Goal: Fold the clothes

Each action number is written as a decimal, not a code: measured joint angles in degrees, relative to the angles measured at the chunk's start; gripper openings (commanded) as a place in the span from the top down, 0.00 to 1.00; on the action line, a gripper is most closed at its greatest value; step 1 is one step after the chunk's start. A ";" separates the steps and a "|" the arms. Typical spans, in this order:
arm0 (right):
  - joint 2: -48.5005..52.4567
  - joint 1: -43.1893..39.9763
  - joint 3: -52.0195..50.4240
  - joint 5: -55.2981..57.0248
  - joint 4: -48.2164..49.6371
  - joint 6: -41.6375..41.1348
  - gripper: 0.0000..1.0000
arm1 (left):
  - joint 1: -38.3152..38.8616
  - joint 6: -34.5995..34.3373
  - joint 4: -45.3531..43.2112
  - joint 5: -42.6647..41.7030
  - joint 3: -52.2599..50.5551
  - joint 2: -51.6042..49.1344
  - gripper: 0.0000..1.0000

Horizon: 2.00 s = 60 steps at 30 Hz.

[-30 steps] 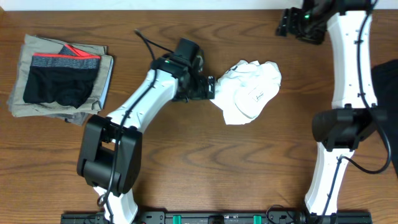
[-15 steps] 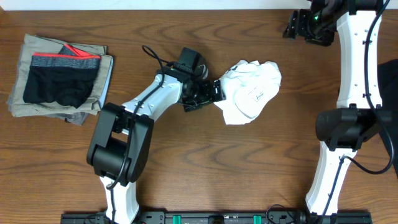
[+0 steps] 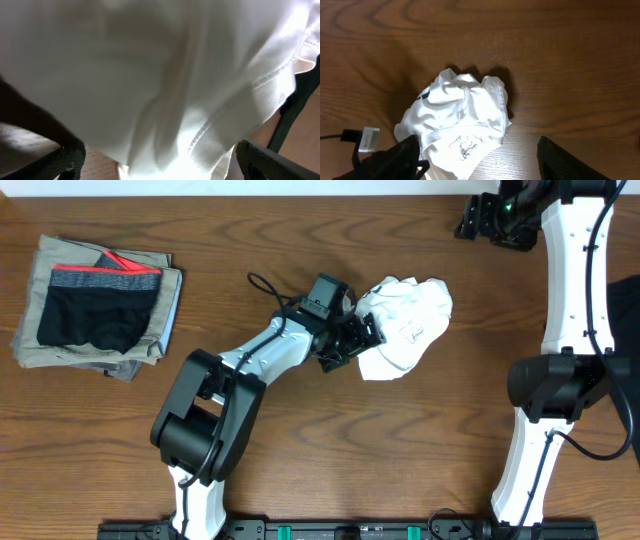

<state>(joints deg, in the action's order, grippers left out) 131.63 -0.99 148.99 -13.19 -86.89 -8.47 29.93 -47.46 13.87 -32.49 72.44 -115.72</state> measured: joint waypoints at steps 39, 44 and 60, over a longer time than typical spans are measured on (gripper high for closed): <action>0.00 0.00 0.00 0.17 -2.10 1.81 0.28 | 1.55 7.58 -18.29 6.97 0.66 -7.23 0.94; 0.00 0.00 0.00 0.63 -2.67 2.01 0.28 | -4.22 13.62 -18.29 6.73 0.66 -7.21 0.94; 0.00 0.00 0.00 1.64 -4.33 2.05 0.28 | -21.49 34.10 -10.14 6.25 2.78 -6.27 0.94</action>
<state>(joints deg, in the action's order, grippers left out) 131.63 -0.99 148.99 -11.55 -91.22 -6.42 8.45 -13.37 3.73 -26.24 75.22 -121.99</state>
